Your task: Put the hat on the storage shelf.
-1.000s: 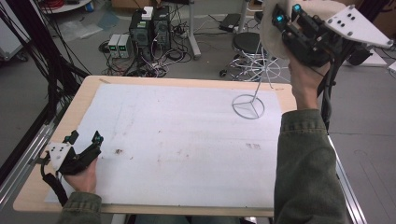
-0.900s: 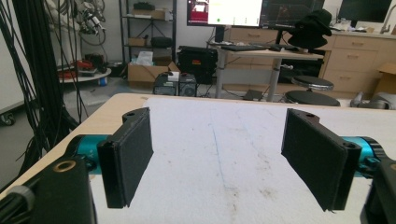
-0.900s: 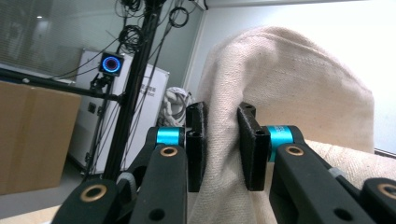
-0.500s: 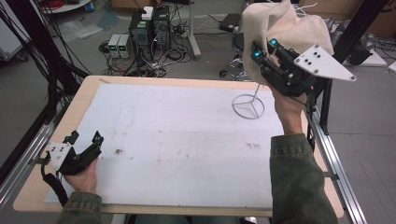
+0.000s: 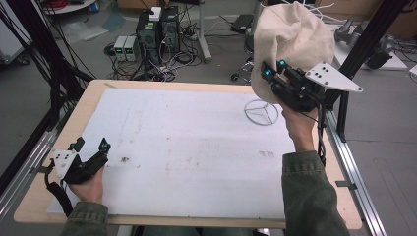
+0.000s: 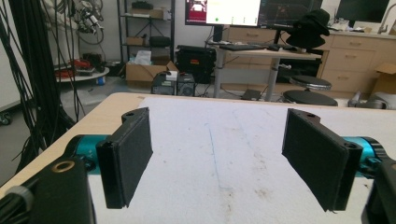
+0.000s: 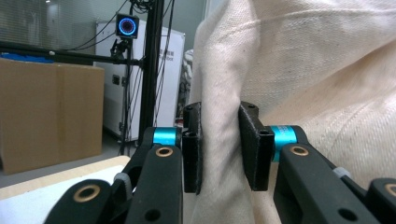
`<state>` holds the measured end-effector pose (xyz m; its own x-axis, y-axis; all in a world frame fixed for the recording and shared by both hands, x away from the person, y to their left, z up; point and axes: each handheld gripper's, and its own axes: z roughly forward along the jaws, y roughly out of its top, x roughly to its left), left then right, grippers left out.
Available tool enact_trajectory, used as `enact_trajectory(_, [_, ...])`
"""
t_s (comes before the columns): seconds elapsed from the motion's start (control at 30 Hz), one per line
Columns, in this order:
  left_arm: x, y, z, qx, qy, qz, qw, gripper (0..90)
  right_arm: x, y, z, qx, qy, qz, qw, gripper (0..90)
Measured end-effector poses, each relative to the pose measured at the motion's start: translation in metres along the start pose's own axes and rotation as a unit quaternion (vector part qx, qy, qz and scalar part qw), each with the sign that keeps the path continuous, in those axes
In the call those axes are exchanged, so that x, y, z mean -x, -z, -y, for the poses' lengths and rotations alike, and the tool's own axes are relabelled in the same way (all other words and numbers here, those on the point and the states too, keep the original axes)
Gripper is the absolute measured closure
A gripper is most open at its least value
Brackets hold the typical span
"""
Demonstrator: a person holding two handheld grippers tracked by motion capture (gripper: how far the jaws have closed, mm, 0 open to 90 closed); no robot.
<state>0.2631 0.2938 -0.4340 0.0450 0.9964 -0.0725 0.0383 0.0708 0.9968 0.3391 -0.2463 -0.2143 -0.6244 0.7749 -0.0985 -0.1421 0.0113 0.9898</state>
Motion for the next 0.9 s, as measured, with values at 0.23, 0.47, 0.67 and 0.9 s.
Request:
enact_trajectory(0.23, [-0.001,0.0,0.0,-0.001,0.001,-0.001,1.0,24.3,0.004,-0.009,0.014,-0.022,-0.016,0.001,0.9996,72.2])
enact_trajectory(0.47, [-0.001,0.0,0.0,-0.001,0.0,0.0,1.0,24.3,0.002,-0.013,0.034,-0.049,-0.025,-0.001,0.9985,71.9])
enact_trajectory(0.67, [0.0,-0.001,0.0,-0.002,-0.002,0.001,1.0,24.3,0.004,-0.013,0.043,-0.057,-0.032,0.0,0.9979,70.0])
enact_trajectory(0.9, [0.0,-0.001,0.0,-0.002,0.0,0.002,1.0,24.2,0.006,-0.011,0.044,-0.061,-0.046,-0.01,0.9971,66.1])
